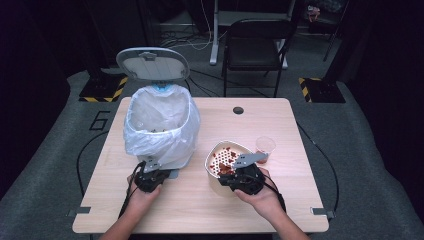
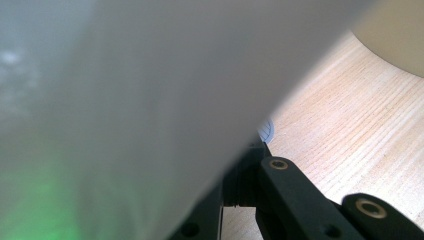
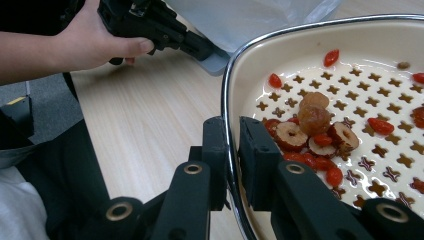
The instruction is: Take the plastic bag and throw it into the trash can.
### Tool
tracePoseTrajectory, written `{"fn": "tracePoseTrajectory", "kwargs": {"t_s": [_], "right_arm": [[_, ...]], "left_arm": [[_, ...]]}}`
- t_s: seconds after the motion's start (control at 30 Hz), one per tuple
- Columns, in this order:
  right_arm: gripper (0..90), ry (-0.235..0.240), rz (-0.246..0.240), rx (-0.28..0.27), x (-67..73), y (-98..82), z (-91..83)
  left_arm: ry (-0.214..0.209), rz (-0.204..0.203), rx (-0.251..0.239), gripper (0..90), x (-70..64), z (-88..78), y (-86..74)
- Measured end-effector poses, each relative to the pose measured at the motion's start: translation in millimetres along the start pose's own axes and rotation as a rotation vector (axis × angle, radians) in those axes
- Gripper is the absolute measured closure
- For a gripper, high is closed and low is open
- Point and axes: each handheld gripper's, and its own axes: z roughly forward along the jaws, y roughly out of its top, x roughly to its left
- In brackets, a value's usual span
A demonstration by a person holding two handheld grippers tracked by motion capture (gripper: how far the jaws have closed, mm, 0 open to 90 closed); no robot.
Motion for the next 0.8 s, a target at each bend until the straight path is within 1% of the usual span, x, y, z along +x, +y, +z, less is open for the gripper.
{"fn": "tracePoseTrajectory", "kwargs": {"t_s": [0.17, 0.27, 0.3, 0.33, 0.4, 0.43, 0.5, 0.53, 0.57, 0.6, 0.63, 0.67, 0.7, 0.73, 0.77, 0.8], "right_arm": [[82.4, 0.000, 0.002, 0.008, 8.3, -3.6, -4.3], [82.5, 0.001, -0.003, 0.008, 9.6, -4.3, -5.5], [82.5, 0.001, 0.006, 0.009, 11.0, -4.7, -6.1], [82.5, 0.002, 0.001, 0.008, 11.5, -5.2, -6.8], [82.6, 0.007, 0.008, 0.006, 12.1, -5.6, -8.5], [82.0, 0.010, 0.008, 0.001, 11.7, -5.7, -9.7], [76.1, 0.022, 0.010, -0.018, 9.5, -4.8, -13.9], [73.0, 0.015, 0.017, -0.023, 9.3, -4.1, -17.0], [70.4, 0.007, 0.009, -0.028, 7.9, -2.8, -20.5], [69.3, -0.002, 0.013, -0.036, 6.6, -1.3, -25.4], [68.6, -0.008, 0.017, -0.041, 5.7, -0.6, -28.8], [67.8, -0.014, 0.018, -0.048, 3.6, 0.3, -33.4], [66.0, -0.038, 0.017, -0.062, -2.5, 1.8, -42.6], [66.0, -0.038, 0.017, -0.062, -2.5, 1.8, -42.6], [65.0, -0.050, 0.028, -0.069, -5.6, 2.2, -47.4], [63.9, -0.061, 0.033, -0.077, -9.2, 2.5, -51.9]], "left_arm": [[-0.002, 0.000, 0.000, 90.0, 0.1, 0.0, 0.0], [-0.002, -0.001, 0.000, 90.0, 0.1, 0.0, 0.0], [-0.001, 0.000, 0.000, 90.0, 0.1, 0.0, 0.0], [0.000, 0.001, 0.000, 90.0, 0.1, 0.0, 0.0], [0.000, 0.000, 0.000, 90.0, 0.0, 0.0, 0.0], [0.008, -0.025, -0.004, 90.0, -1.7, 0.2, -0.4], [0.009, -0.026, -0.004, 90.0, -1.9, 0.1, -0.5], [0.009, -0.026, -0.003, 90.0, -1.9, 0.1, -0.5], [0.010, -0.026, -0.003, 90.0, -1.9, 0.1, -0.4], [0.000, -0.003, 0.000, 90.0, -0.2, 0.0, -0.1], [0.000, -0.001, 0.000, 90.0, 0.0, 0.0, 0.0], [0.010, -0.032, -0.004, 90.0, -2.0, 0.2, -0.5], [-0.001, 0.000, 0.000, 90.0, 0.1, 0.0, 0.0], [-0.001, 0.000, 0.000, 90.0, 0.1, 0.0, 0.0], [0.009, -0.028, -0.004, 90.0, -1.9, 0.2, -0.5], [-0.002, -0.003, -0.001, 90.0, -0.1, 0.1, -0.1]]}}
